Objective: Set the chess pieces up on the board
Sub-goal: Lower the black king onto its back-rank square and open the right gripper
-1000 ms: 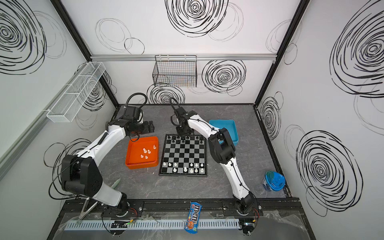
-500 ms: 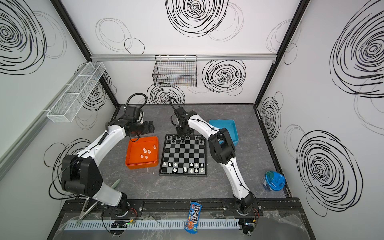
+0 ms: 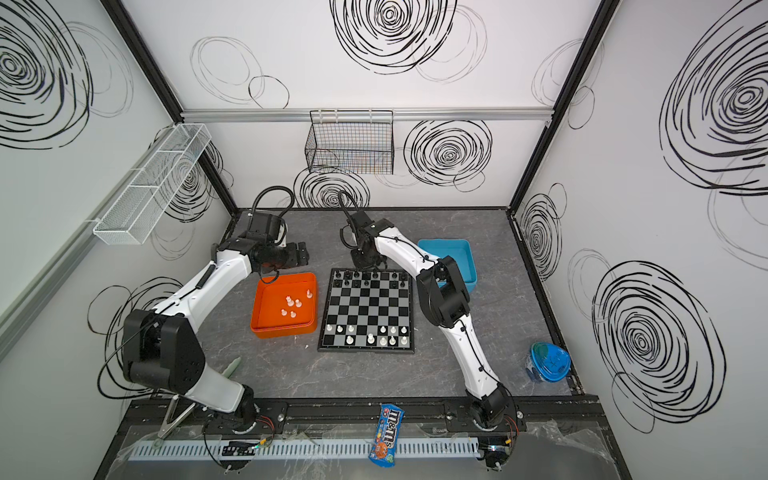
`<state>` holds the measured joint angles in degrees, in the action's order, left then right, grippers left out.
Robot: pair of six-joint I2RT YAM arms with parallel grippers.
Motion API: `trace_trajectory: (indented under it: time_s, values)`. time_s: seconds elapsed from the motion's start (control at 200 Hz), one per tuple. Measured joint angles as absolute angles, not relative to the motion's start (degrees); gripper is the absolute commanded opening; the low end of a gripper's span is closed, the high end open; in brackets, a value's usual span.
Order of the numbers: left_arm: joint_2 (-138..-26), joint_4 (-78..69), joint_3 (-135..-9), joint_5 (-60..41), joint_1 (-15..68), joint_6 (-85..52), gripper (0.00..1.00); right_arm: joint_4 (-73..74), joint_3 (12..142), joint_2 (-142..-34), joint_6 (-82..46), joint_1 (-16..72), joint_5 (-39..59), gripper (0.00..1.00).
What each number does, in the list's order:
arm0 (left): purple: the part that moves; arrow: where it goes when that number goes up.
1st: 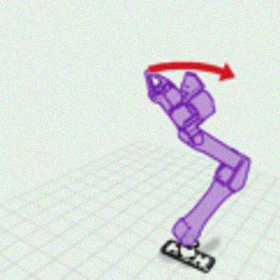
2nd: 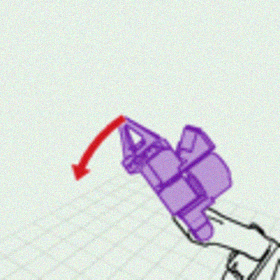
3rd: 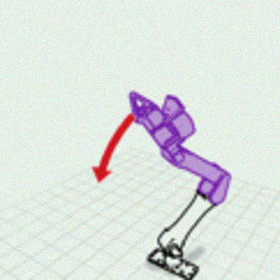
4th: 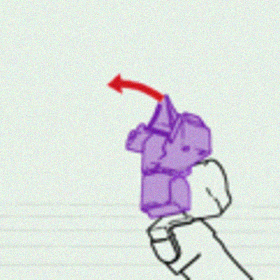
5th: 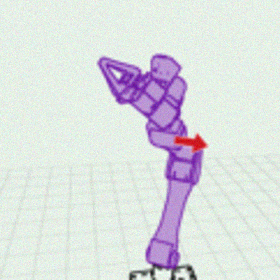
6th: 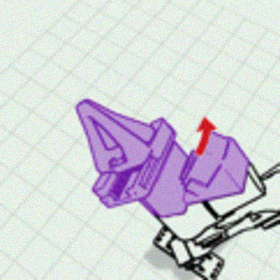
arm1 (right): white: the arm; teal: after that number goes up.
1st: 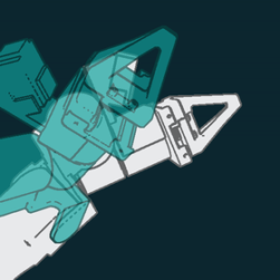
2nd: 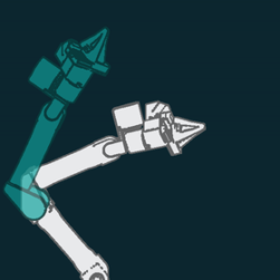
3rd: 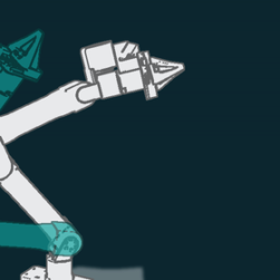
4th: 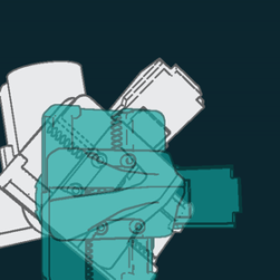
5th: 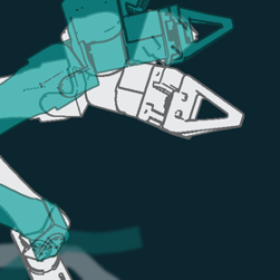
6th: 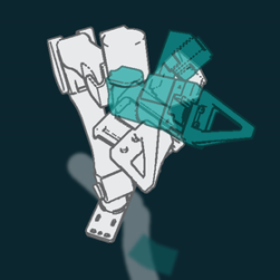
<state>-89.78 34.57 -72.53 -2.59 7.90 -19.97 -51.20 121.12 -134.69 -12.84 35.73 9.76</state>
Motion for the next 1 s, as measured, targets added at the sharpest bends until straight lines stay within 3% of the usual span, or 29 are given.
trace_trajectory:
  time_s: [0.836, 1.001]
  values:
    - [-89.8, 34.5, -72.2, -2.6, 7.9, -20.0, 0.96, -52.8, 121.1, -135.7, -12.4, 36.4, 7.0, 0.19]
    - [-89.8, 34.4, -72.0, -2.6, 7.9, -20.0, 0.96, -52.8, 121.1, -135.7, -12.3, 36.4, 7.0, 0.25]
